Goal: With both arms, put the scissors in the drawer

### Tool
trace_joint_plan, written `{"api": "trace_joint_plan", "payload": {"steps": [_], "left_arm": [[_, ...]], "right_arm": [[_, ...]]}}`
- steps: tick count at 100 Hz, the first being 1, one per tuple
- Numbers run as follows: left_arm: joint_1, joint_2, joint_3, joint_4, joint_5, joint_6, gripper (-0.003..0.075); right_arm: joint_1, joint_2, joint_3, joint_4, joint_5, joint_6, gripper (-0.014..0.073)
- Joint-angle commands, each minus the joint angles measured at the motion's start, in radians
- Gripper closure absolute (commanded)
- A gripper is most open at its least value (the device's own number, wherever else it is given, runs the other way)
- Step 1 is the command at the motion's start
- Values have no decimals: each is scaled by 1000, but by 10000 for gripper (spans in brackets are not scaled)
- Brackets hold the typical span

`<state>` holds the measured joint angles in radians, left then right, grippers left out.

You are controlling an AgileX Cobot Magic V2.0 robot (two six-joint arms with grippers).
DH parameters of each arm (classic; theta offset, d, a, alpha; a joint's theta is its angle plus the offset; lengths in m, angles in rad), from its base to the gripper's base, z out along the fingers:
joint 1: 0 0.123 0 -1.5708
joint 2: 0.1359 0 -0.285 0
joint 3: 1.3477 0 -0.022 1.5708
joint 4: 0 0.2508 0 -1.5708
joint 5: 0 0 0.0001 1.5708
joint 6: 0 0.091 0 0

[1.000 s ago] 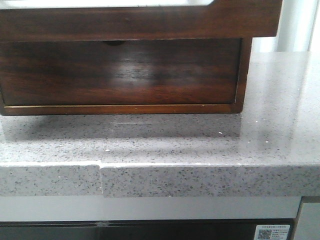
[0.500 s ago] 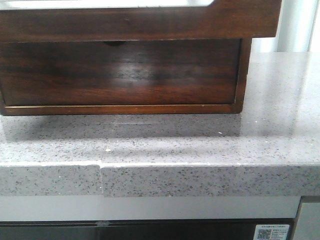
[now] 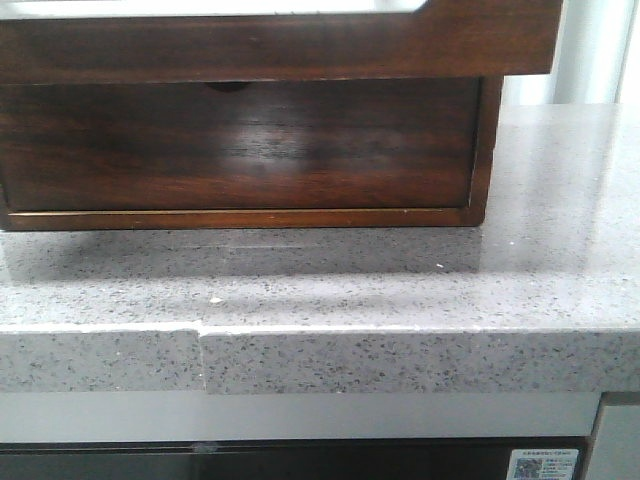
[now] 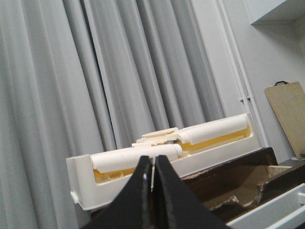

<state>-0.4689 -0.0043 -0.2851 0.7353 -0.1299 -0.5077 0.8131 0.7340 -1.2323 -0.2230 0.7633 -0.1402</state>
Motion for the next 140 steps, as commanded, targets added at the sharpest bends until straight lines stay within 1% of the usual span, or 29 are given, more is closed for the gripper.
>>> {"api": "trace_joint_plan", "payload": {"steps": [1, 9, 19, 29, 46, 63, 90, 140], "left_arm": [[-8, -28, 0, -54, -33, -13, 742], [-8, -28, 22, -67, -32, -13, 742], [-8, -28, 45, -124, -15, -13, 742], [-8, -28, 62, -175, 38, -13, 742], [-8, -28, 79, -227, 130, -13, 742], [-8, -28, 86, -227, 142, -13, 742], [-8, -28, 86, -227, 139, -13, 742], [-8, -28, 86, -227, 139, -13, 742]], "right_arm": [[2, -78, 94, -25, -172, 47, 655], [2, -151, 209, -25, -234, 71, 655], [2, -245, 348, -25, -302, 105, 655], [2, -327, 476, -25, -345, 105, 655], [2, -439, 634, -29, -352, 105, 655], [2, -494, 754, -29, -344, 105, 655], [2, -496, 841, -12, -334, 105, 655], [2, -496, 841, -12, -318, 105, 655]]}}
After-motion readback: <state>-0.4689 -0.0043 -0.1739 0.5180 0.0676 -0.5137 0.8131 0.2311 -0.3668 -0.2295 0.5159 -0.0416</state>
